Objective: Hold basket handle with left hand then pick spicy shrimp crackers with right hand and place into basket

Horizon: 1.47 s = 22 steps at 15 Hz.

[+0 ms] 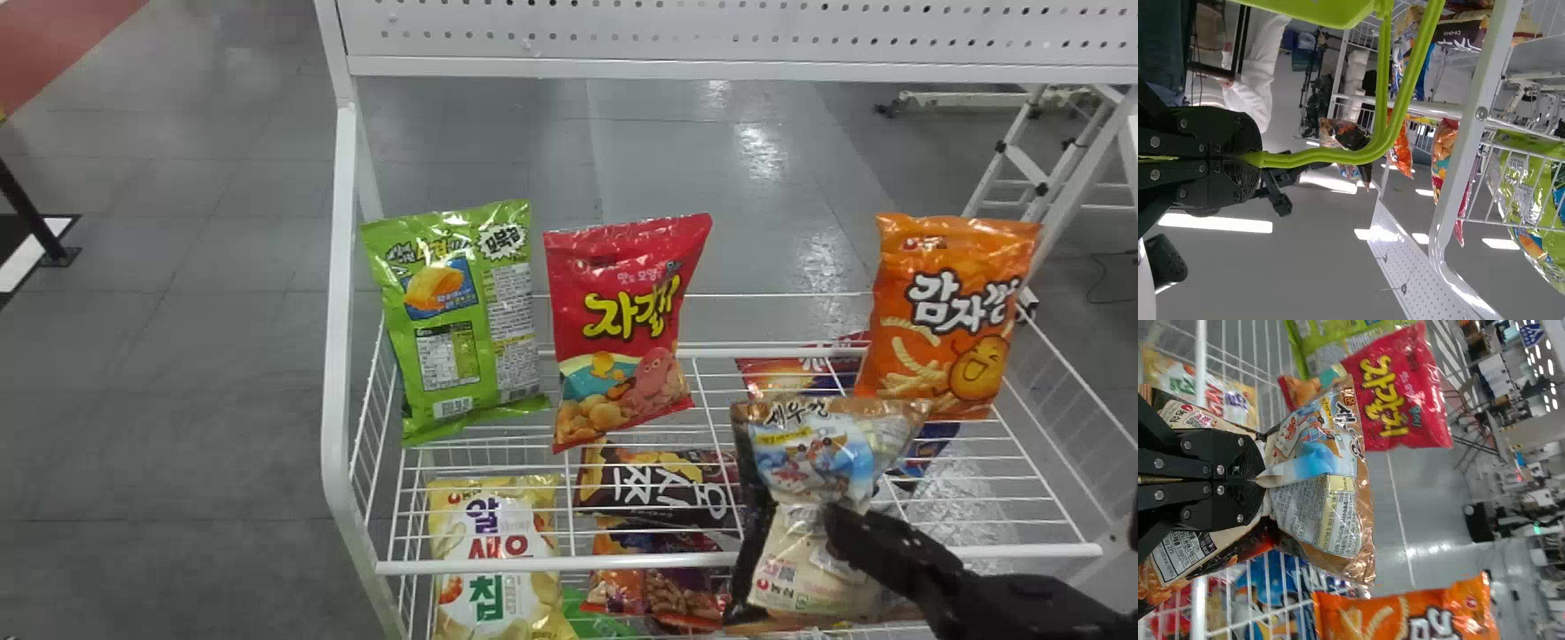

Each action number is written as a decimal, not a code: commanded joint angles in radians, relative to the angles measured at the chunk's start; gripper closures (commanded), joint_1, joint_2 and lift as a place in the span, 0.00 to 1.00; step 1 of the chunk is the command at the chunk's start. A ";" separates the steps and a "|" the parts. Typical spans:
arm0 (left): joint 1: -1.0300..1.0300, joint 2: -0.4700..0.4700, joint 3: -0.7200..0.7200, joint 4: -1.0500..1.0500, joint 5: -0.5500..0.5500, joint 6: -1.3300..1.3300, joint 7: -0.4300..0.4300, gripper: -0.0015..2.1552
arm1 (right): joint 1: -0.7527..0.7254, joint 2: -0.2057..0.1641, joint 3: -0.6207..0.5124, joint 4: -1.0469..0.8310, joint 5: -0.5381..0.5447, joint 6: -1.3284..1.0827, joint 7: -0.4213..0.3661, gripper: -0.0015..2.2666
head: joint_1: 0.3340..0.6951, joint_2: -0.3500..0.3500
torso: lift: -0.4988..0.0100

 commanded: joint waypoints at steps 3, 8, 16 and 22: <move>0.000 -0.001 0.003 0.005 0.006 -0.005 -0.013 1.00 | 0.000 0.001 0.013 -0.091 -0.085 0.297 0.009 0.97 | 1.00 0.62 | 0.96; -0.001 -0.001 0.003 0.006 0.008 -0.005 -0.013 1.00 | 0.002 0.001 0.082 -0.112 -0.100 0.403 0.011 0.97 | 1.00 0.83 | 0.96; -0.001 -0.003 0.006 0.008 0.011 -0.005 -0.013 1.00 | -0.029 0.001 0.309 0.081 -0.082 0.403 0.017 0.97 | 1.00 1.00 | 0.96; -0.001 -0.003 0.012 0.008 0.014 -0.002 -0.013 1.00 | -0.093 0.001 0.493 0.287 -0.028 0.269 0.014 0.97 | 1.00 1.00 | 0.96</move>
